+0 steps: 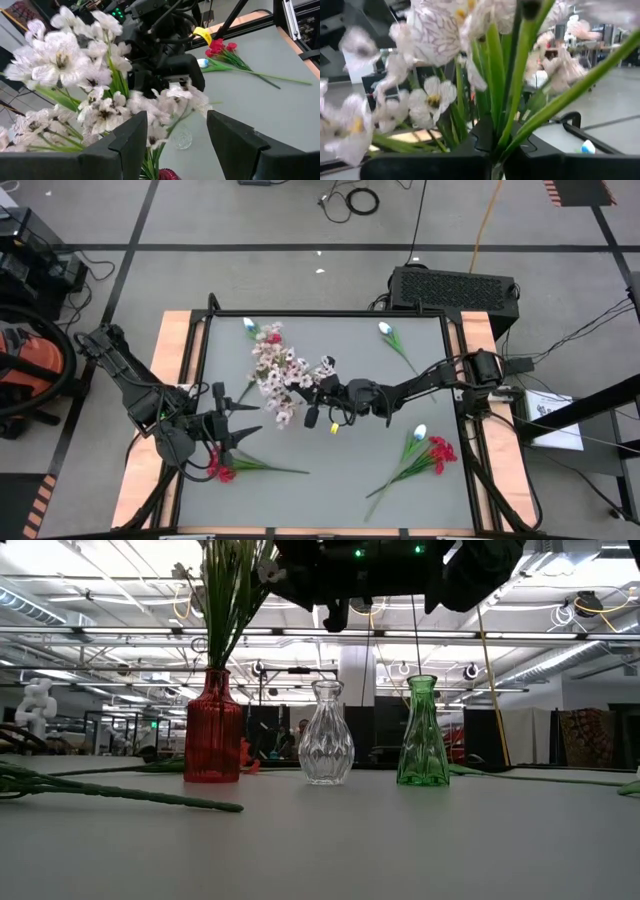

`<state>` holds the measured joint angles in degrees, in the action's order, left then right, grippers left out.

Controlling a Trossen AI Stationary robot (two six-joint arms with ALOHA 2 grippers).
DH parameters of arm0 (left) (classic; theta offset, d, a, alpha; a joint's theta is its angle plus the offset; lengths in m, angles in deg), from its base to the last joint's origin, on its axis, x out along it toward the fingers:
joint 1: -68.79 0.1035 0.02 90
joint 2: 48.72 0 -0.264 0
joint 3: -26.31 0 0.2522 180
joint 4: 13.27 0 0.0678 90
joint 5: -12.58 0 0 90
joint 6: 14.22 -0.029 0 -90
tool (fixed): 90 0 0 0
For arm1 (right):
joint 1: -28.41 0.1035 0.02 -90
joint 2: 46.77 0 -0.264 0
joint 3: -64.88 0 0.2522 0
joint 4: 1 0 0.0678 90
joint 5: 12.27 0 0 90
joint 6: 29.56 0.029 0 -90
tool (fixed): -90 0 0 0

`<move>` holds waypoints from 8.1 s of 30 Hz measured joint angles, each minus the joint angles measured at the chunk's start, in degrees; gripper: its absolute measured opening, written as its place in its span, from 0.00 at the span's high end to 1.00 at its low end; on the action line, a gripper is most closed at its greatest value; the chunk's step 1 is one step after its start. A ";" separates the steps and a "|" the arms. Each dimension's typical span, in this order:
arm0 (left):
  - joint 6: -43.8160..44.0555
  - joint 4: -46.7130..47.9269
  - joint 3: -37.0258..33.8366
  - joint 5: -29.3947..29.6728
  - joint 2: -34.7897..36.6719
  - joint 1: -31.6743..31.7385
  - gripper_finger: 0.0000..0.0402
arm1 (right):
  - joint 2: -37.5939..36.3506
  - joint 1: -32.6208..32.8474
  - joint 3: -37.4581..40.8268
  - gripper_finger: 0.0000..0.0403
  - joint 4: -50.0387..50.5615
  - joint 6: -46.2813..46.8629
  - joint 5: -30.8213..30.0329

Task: Sort flowers into vase by color
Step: Put the white flower into the red flower vase, then put the top right white tulip into the transparent flower vase, then put the middle white tulip into the transparent flower vase

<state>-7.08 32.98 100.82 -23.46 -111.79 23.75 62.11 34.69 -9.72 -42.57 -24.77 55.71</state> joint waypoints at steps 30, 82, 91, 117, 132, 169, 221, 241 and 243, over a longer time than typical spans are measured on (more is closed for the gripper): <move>-0.04 0.02 0.00 0.00 0.30 -0.84 0.47 | -8.75 -1.32 0.04 0.39 24.57 10.62 8.97; -0.22 -0.24 0.04 0.33 2.00 -6.24 0.47 | -34.98 -1.20 0.04 0.19 77.17 17.11 9.83; -1.68 -0.39 0.02 0.39 3.02 -6.84 0.47 | -45.03 -7.57 2.55 0.26 105.79 27.66 -9.17; 0.54 3.52 0.04 -4.50 2.99 -7.13 0.47 | -26.04 -41.16 19.44 0.39 91.70 15.85 5.83; 1.53 4.51 0.04 -4.52 2.99 -7.13 0.47 | -21.14 -43.87 19.30 0.72 89.45 14.45 7.46; 1.55 3.89 0.02 -4.37 2.99 -7.13 0.47 | -42.53 -27.20 19.41 1.00 74.00 19.30 14.91; 1.57 3.98 0.00 -4.25 2.97 -7.13 0.47 | -20.27 -15.39 19.47 0.99 83.62 27.97 11.99; -4.79 -7.06 0.00 -4.11 2.97 -7.12 0.47 | -61.46 -3.96 19.52 1.00 59.37 16.44 3.83; -7.36 -11.90 0.00 -3.98 2.97 -6.98 0.47 | -61.50 -0.39 19.52 1.00 52.47 13.15 3.84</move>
<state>-14.45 21.08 100.82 -27.44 -108.81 16.78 0.61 34.30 9.80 9.90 -11.62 59.55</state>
